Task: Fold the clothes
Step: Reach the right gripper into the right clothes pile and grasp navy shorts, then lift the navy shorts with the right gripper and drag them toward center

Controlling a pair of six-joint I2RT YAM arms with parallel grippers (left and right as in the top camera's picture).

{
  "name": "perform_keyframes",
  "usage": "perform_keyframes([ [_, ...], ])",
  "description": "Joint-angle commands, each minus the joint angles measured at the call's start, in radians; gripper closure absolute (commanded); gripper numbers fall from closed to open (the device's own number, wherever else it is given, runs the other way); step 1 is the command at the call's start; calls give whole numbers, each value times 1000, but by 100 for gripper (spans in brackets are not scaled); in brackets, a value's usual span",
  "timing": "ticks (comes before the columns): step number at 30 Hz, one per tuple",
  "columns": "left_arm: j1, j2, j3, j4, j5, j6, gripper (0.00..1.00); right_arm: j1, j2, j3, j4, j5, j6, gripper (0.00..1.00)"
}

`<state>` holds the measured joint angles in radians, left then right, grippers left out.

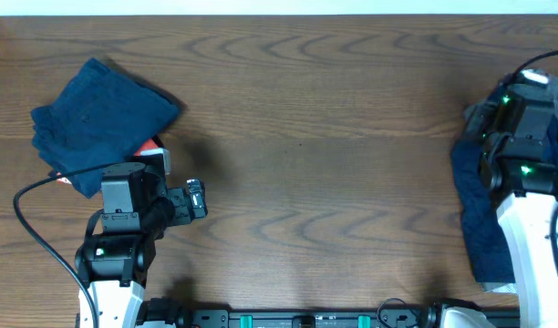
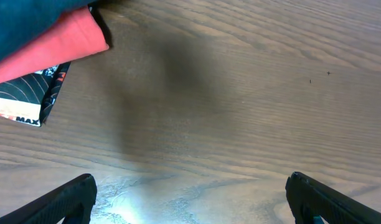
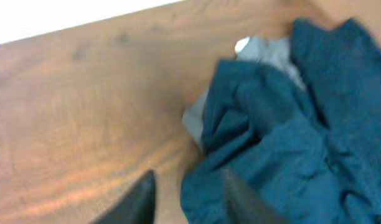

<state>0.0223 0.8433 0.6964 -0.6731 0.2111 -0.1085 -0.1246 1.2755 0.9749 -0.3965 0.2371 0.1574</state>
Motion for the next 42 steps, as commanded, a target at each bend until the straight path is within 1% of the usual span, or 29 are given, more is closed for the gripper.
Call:
perform_keyframes([
  [1, -4, -1, 20, 0, 10, -10, 2, -5, 96, -46, -9, -32, 10, 57],
  [5, -4, -1, 20, 0, 10, -10, 2, -5, 225, -55, 19, -32, 56, 54],
  [10, -4, 0, 20, 0, 10, -10, 2, -2, 391, -55, 115, -24, 77, 46],
  [16, -4, 0, 20, 0, 10, -10, 2, -2, 505, -55, 185, 25, 149, 46],
  [19, -4, 0, 20, 0, 10, -10, 2, -3, 549, -55, 207, 29, 153, 49],
  [20, -4, 0, 20, 0, 10, -10, 2, -3, 561, -55, 210, 30, 153, 56],
  [22, -4, 0, 20, 1, 10, -10, 2, -3, 569, -55, 209, 38, 154, 87],
  [23, -4, 0, 20, 1, 10, -10, 2, -3, 569, -55, 209, 50, 160, 99],
  [26, -4, 0, 20, 0, 10, -10, 2, -3, 547, -53, 198, 77, 164, 99],
  [29, -4, 0, 20, 0, 10, -9, 2, -7, 488, -52, 175, 82, 164, 99],
  [36, -4, 0, 20, 1, 10, -9, 2, -9, 209, -47, 103, 130, 159, 99],
  [39, -4, 0, 20, 1, 10, -9, 2, -9, 92, -46, 82, 94, 102, 99],
  [42, -4, 0, 20, 1, 10, -9, 2, -7, -16, -46, 71, -24, 11, 99],
])
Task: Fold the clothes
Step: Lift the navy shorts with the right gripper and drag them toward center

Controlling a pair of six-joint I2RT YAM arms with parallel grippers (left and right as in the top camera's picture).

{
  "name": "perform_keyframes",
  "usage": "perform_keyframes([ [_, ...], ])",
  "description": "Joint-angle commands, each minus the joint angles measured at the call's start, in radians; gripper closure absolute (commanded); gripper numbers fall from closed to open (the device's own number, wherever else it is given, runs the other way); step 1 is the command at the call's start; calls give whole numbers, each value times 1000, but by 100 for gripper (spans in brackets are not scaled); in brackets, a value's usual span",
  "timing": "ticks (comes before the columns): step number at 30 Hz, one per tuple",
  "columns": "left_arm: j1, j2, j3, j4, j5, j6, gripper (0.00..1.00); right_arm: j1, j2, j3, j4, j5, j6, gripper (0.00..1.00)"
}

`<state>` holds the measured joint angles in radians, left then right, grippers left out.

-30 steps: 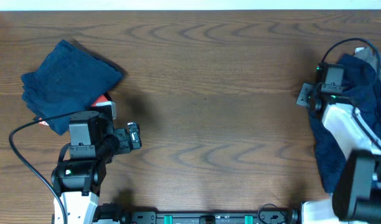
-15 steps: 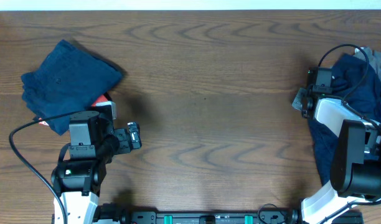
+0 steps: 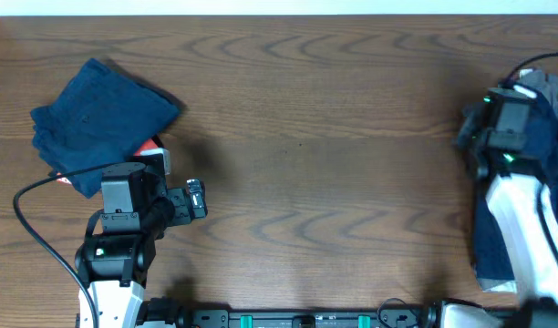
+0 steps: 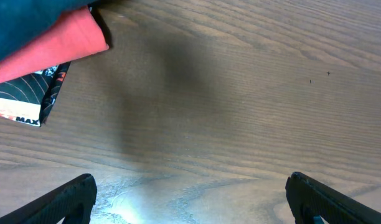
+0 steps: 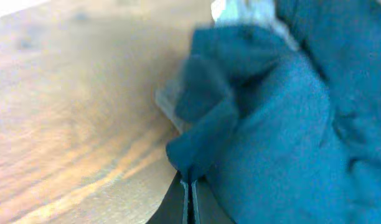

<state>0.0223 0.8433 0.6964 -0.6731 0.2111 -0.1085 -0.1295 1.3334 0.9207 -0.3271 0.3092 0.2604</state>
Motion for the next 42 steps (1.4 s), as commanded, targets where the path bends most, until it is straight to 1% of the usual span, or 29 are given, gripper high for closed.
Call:
perform_keyframes([
  [1, -4, 0, 20, 1, 10, -9, 2, -2, -101, 9, 6, -128, -110, 99],
  [3, -4, 0, 20, 0, 10, -9, 2, -1, -159, 15, 27, -229, -155, 99],
  [5, -4, 0, 20, 0, 10, -10, 2, 0, -222, 23, 66, -352, -169, 99],
  [9, -4, 0, 20, 0, 10, -10, 2, 0, -324, 29, 147, -531, -108, 99],
  [11, -4, 0, 20, 0, 10, -10, 2, 0, -354, 29, 177, -652, -93, 99],
  [17, -4, 0, 20, 0, 10, -10, 2, 0, -332, 29, 183, -967, -112, 99],
  [20, -4, 0, 20, 0, 10, -10, 2, 0, -301, 29, 279, -1077, -72, 99],
  [23, -4, 0, 20, 0, 10, -10, 2, 18, -282, 29, 436, -1155, 15, 99],
  [25, -4, 0, 20, 0, 10, -10, 2, 42, -277, 29, 521, -1162, 67, 99],
  [27, -4, 0, 20, 1, 10, -10, 2, 79, -272, 29, 566, -1123, 84, 99],
  [29, -4, 0, 20, 1, 10, -10, 2, 119, -262, 29, 550, -1071, 71, 99],
  [34, -4, 0, 20, 1, 10, -10, 2, 219, -180, 29, 439, -1065, -10, 99],
  [39, -4, 0, 20, 2, 10, -10, 2, 287, -67, 29, 420, -1057, -11, 98],
  [40, -4, 0, 20, 5, 10, -10, 2, 294, -47, 29, 411, -1041, -11, 93],
  [42, -4, 0, 20, 8, 10, -10, 2, 298, -19, 29, 369, -1011, -13, 76],
])
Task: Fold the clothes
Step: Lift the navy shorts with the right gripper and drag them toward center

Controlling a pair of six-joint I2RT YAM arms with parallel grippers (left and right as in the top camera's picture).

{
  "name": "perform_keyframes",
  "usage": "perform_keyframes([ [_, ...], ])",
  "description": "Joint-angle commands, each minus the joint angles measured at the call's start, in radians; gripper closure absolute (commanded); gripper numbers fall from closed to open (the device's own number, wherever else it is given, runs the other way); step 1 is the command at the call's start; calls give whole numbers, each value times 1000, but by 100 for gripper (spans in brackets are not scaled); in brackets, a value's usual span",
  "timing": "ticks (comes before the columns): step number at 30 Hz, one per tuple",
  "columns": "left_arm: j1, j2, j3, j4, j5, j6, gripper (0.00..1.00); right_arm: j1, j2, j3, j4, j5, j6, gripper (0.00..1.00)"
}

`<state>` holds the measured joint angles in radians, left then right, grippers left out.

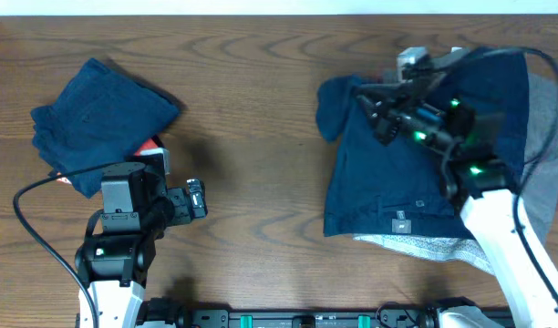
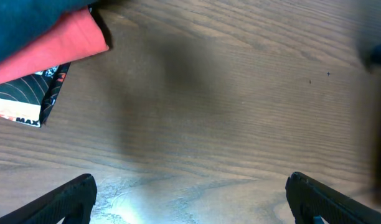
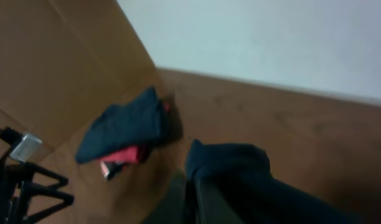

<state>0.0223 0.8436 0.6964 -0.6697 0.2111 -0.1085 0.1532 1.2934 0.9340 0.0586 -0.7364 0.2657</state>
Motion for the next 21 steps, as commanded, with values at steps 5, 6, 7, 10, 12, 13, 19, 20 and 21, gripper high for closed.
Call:
perform_keyframes([
  [5, -4, -1, 20, 5, 39, -108, 2, -24, 42, 16, -263, 293, -46, 10],
  [6, -4, -1, 20, 5, 61, -140, 2, -39, 38, 16, -316, 366, -45, 1],
  [7, -4, -1, 20, 5, 91, -177, 2, -54, 34, 16, -363, 430, -45, 1],
  [10, -4, 7, 20, 4, 200, -245, 2, -116, 20, 16, -541, 666, 4, 1],
  [12, -7, 25, 20, 4, 294, -250, 2, -164, 16, 16, -662, 814, 74, 1],
  [13, -14, 39, 19, 4, 340, -256, 2, -190, 17, 16, -724, 880, 112, 1],
  [19, -116, 170, 7, 5, 404, -400, 2, -338, 17, 16, -896, 980, 187, 1],
  [20, -140, 197, 7, 6, 404, -417, 2, -352, 17, 16, -901, 978, 187, 1],
  [21, -171, 230, 7, 14, 404, -437, 2, -366, 17, 16, -904, 972, 186, 1],
])
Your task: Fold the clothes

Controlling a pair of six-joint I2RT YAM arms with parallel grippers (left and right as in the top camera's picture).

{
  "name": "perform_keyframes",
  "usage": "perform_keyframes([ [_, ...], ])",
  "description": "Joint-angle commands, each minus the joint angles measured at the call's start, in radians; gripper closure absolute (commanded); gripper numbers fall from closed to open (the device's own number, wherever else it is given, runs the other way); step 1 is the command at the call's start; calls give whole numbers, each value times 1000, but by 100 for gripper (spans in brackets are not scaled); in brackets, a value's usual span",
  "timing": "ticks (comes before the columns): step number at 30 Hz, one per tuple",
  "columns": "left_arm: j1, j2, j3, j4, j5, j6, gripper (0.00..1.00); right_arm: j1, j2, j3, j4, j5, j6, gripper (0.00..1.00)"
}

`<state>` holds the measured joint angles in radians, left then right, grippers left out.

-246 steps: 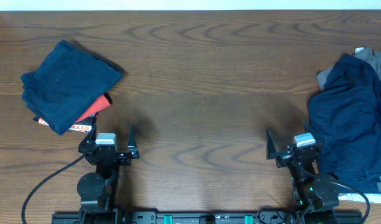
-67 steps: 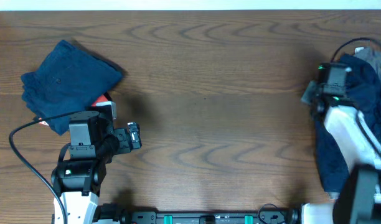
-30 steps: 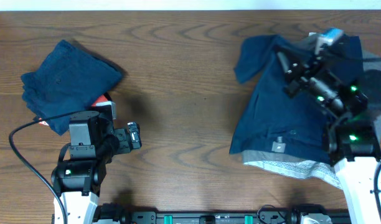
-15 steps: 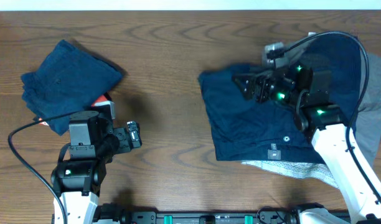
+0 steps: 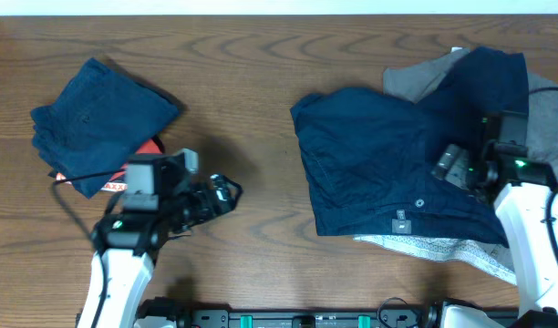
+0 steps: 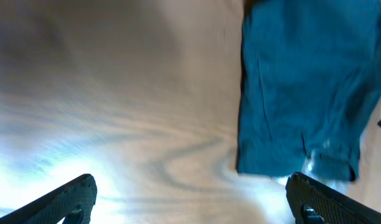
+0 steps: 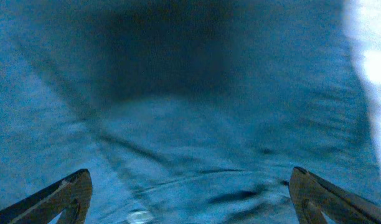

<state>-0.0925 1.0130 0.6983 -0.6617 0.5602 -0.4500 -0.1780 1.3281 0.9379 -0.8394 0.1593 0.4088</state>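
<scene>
A dark blue garment (image 5: 379, 159) lies spread out on the right half of the wooden table, over a grey garment (image 5: 434, 248) whose edges show at the front and back. My right gripper (image 5: 448, 166) hovers open above the blue cloth (image 7: 197, 124), holding nothing. My left gripper (image 5: 226, 191) stands open over bare wood left of the garment, which shows at the right of its view (image 6: 302, 87). A folded blue garment (image 5: 101, 114) tops a pile at the far left.
Under the folded blue piece lie a red garment (image 5: 149, 146) and a printed one (image 5: 115, 187). The table's back edge (image 5: 279, 13) runs along the top of the overhead view. Bare wood (image 5: 252, 91) lies between the pile and the spread garment.
The right gripper has let go of the blue garment and now hovers open over its right part. The garment lies spread wider to the left. The left gripper has turned and moved right.
The right gripper was open over a crumpled blue and grey heap at the table's right edge. Then it was shut on the blue cloth. Later the garment lay stretched toward the middle, still held. Now it lies flat and released; the left arm has swung toward it.
</scene>
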Motion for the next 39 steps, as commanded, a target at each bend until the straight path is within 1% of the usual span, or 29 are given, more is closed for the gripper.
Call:
perform_keyframes([
  [1, -84, 90, 5, 14, 54, -109, 2, -45, -18, 12, -9, 76, 43, 1],
  [3, -148, 157, 5, 40, 54, -154, 2, -60, -18, 12, -13, 72, 43, 1],
  [7, -283, 302, 5, 139, 54, -268, 2, -61, -18, 12, -29, 72, 42, 1],
  [10, -375, 402, 5, 243, 55, -350, 2, -61, -18, 12, -37, 73, 39, 1],
  [16, -544, 576, 5, 506, 54, -479, 2, -61, -18, 12, -53, 73, 39, 1],
  [19, -606, 637, 5, 621, 53, -517, 0, -61, -18, 12, -55, 73, 39, 1],
  [21, -644, 677, 5, 692, 53, -518, 5, -61, -18, 12, -57, 73, 39, 1],
  [22, -659, 695, 5, 724, 52, -517, 7, -61, -18, 12, -59, 74, 39, 1],
  [23, -670, 711, 5, 753, 52, -517, 13, -62, -18, 12, -60, 77, 39, 1],
  [24, -677, 721, 5, 773, 49, -517, 20, -63, -18, 12, -63, 77, 38, 1],
  [25, -681, 729, 5, 792, 49, -517, 29, -65, -18, 12, -64, 77, 34, 1],
  [26, -681, 733, 5, 810, 47, -515, 41, -67, -18, 12, -65, 77, 27, 1],
  [28, -680, 734, 5, 827, 31, -486, 71, -74, -18, 12, -66, 77, 23, 1],
  [29, -674, 731, 5, 832, 33, -459, 91, -77, -18, 12, -66, 77, 23, 1],
  [30, -663, 726, 5, 830, 40, -430, 94, -79, -18, 12, -66, 77, 23, 1],
  [34, -586, 672, 6, 795, 113, -336, 94, -85, -18, 12, -70, 77, 20, 1],
  [36, -524, 609, 13, 724, 117, -285, 94, -85, -18, 12, -72, 73, 19, 1],
  [39, -408, 487, 42, 603, 117, -194, 94, -85, -18, 12, -67, 48, -18, 1],
])
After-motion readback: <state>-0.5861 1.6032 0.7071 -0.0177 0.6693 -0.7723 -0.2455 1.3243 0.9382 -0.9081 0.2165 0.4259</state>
